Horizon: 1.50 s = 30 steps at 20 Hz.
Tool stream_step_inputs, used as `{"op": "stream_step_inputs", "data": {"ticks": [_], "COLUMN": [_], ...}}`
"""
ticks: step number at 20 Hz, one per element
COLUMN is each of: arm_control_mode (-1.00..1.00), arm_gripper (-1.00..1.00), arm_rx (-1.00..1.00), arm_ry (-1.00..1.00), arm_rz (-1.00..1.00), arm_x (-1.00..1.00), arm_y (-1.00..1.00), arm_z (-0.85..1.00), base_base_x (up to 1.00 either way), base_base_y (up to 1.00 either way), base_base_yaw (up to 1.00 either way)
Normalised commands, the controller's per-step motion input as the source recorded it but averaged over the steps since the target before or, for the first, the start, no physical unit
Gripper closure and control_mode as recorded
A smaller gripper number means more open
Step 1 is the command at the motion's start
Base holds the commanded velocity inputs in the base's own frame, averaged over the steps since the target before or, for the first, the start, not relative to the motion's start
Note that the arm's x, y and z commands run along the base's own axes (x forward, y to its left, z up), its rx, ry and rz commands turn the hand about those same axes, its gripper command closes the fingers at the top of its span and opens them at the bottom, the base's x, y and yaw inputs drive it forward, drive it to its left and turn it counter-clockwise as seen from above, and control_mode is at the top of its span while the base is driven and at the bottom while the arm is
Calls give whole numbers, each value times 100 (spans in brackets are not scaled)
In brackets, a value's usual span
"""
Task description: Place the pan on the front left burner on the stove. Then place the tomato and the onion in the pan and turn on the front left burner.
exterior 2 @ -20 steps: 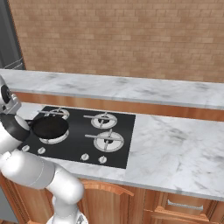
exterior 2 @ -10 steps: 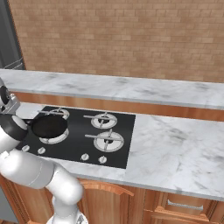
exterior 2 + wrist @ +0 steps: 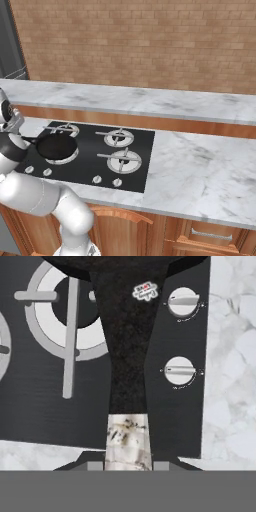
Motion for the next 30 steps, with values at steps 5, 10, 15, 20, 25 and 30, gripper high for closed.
{"op": "stream_step_inputs", "data": {"ticks": [5, 10, 15, 20, 25, 30], "arm_control_mode": [-100, -100, -100, -100, -100, -100], "arm_gripper": [100, 100, 100, 100, 100, 100], "arm_rx": [0, 0, 0, 0, 0, 0], "arm_ry": [0, 0, 0, 0, 0, 0], "arm_rz": [2, 3, 3, 2, 0, 0], "arm_x": [17, 24, 24, 8, 0, 8], "arm_y": [10, 12, 15, 18, 12, 1], "arm_z": [-14, -10, -7, -14, -27, -24], "base_base_x": [0, 0, 0, 0, 0, 0], "base_base_y": [0, 0, 0, 0, 0, 0], "base_base_yaw": [0, 0, 0, 0, 0, 0]}}
